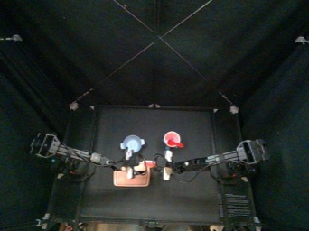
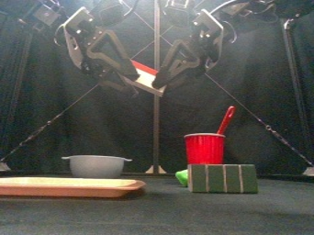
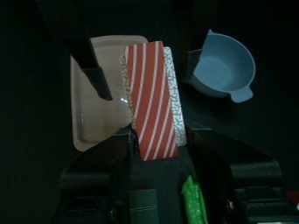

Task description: Hand over green sushi

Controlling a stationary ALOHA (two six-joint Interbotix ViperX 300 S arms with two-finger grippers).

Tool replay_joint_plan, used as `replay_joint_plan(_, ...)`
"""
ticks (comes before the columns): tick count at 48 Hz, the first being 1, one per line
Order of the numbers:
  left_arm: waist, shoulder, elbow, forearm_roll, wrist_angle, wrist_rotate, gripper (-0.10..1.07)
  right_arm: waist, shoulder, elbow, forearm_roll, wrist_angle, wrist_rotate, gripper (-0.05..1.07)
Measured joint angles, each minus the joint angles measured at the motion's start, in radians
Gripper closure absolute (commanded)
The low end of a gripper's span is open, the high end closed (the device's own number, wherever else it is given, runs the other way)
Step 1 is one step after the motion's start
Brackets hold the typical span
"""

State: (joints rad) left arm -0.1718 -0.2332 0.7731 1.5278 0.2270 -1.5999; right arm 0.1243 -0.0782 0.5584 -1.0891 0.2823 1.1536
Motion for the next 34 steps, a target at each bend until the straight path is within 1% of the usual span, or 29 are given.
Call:
replay_joint_plan(9,0.000,-0.002,-0.003,0.026,0.017,0.000,0.04,0.000,-0.002,0.000,0.000,-0.002,0.002,0.46)
replay_joint_plan(26,-0.002,0.002,-0.009,0.051,0.012,0.000,0.29,0.000,-0.002,0.000,0.000,0.000,0.002,0.46)
replay_joint_plan(31,-0.002,0.003,-0.011,0.060,0.012,0.000,0.33,0.000,0.000,0.000,-0.006,-0.002,-0.002,0.45)
replay_joint_plan(34,-0.002,0.003,-0.009,0.064,0.012,0.002,0.34,0.000,0.003,0.002,-0.020,0.000,-0.002,0.44)
